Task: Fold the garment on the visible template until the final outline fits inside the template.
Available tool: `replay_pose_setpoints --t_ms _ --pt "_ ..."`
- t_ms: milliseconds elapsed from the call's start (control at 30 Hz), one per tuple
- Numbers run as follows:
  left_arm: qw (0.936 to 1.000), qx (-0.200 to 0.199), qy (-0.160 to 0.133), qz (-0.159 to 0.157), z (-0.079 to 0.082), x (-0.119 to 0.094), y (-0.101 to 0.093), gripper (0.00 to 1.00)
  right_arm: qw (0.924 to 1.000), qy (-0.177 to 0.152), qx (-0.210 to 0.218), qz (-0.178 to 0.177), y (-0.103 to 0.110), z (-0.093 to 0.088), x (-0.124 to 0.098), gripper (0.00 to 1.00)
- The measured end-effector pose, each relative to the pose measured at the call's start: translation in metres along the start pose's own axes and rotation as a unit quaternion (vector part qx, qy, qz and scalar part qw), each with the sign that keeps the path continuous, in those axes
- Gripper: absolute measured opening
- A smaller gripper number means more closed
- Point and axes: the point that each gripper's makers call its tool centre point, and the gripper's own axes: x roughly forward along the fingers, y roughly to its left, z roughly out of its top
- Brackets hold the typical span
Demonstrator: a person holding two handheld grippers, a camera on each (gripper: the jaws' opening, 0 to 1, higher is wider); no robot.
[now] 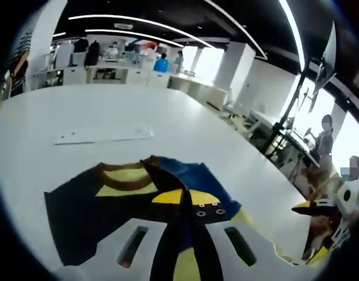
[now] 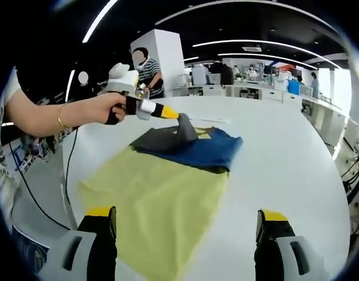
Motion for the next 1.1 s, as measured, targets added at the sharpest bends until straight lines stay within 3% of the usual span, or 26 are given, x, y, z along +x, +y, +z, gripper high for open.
replay_pose_setpoints --t_ms 200,433,667,700,800,900,1100 --pt "0.9997 0.014 0.016 -0.016 -0.008 0.015 -0.020 0.00 1.0000 -0.001 0.002 0.004 0.003 -0.002 0.000 0.99" --pt "0.9989 0.018 0.039 -0.018 -0.029 0.033 -0.035 0.00 1.0000 0.002 0.008 0.005 0.004 -0.007 0.002 0.99" --pt "0.9959 0.063 0.048 -0.044 -0.047 0.050 -0.047 0.01 0.9998 0.015 0.007 0.014 0.009 -0.012 0.006 0.99" --pt "0.9954 0.057 0.042 -0.063 -0.047 0.051 -0.053 0.02 0.9997 0.014 0.007 0.016 0.009 -0.012 0.007 0.99" --pt "0.9944 0.057 0.037 -0.081 -0.047 0.051 -0.059 0.12 0.9997 0.010 0.008 0.023 0.012 -0.011 0.008 0.99" --pt "0.9918 0.087 0.018 -0.092 -0.043 0.046 -0.061 0.27 0.9996 0.010 0.004 0.027 0.013 -0.010 0.008 0.99" --pt "0.9916 0.096 0.001 -0.086 -0.036 0.025 -0.043 0.44 0.9990 0.020 -0.005 0.039 0.016 -0.012 0.008 0.99"
